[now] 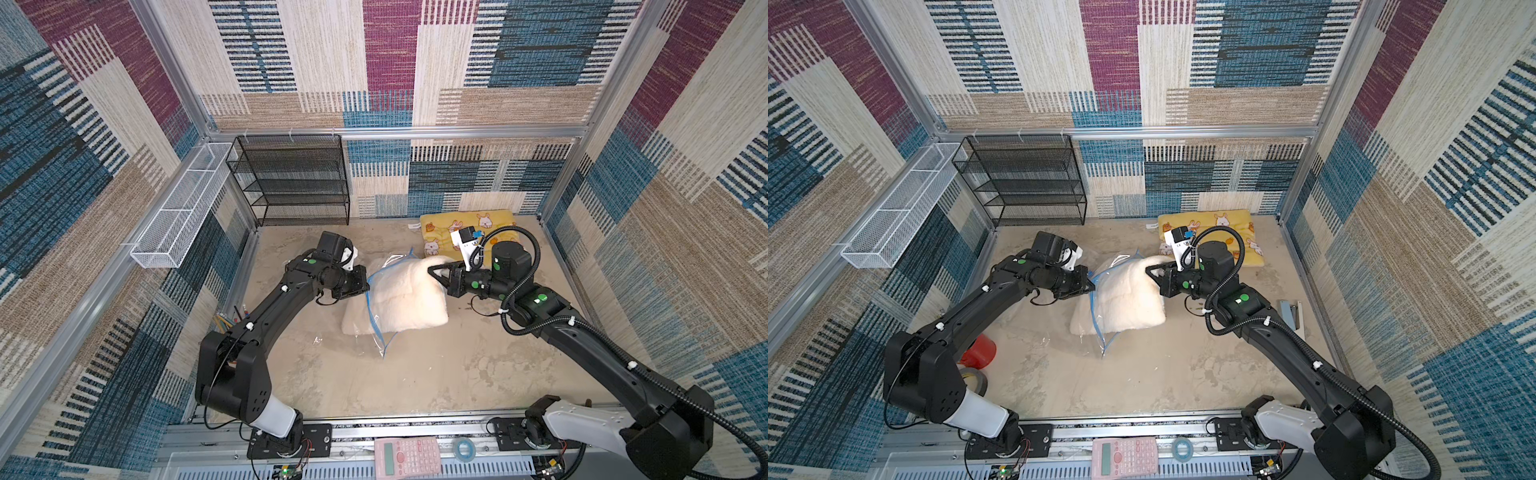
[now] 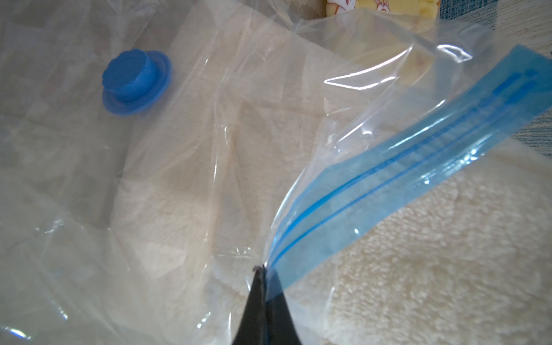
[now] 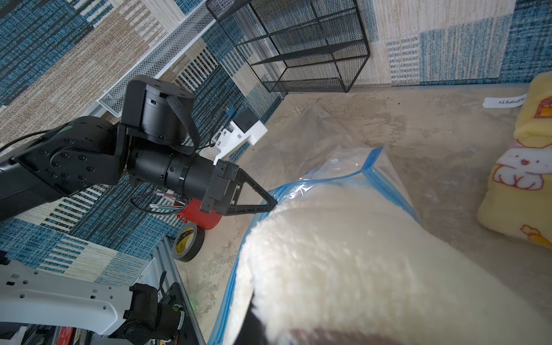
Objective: Take the blanket out of the vacuum bag
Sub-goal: Take out the blanket from the vacuum bag.
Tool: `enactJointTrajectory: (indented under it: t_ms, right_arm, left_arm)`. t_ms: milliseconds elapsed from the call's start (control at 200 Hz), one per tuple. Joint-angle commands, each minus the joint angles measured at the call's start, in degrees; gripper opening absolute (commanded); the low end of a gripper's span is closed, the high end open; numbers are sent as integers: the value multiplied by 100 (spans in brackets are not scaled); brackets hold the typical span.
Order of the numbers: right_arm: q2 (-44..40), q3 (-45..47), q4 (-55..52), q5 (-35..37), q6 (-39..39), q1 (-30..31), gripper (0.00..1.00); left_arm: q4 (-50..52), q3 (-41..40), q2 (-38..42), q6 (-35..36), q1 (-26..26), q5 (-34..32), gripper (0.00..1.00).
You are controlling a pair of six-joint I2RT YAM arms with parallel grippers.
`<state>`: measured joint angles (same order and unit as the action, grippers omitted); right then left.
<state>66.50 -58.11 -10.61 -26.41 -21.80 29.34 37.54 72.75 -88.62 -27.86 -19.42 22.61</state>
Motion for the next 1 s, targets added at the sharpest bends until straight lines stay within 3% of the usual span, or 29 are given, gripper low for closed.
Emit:
enactJointTrajectory:
  t_ms: [0, 461, 997]
  right_arm:
    - [-81, -60, 183, 48, 97, -8, 0]
    - [-313, 116, 9, 503, 193, -121, 0]
    - [84, 593, -8, 196, 236, -131, 0]
  left_arm:
    - [56, 46, -5, 123, 0, -108, 0]
    - [113, 76, 29, 132, 0, -253, 0]
    - [492, 145, 274, 239, 16, -1589, 0]
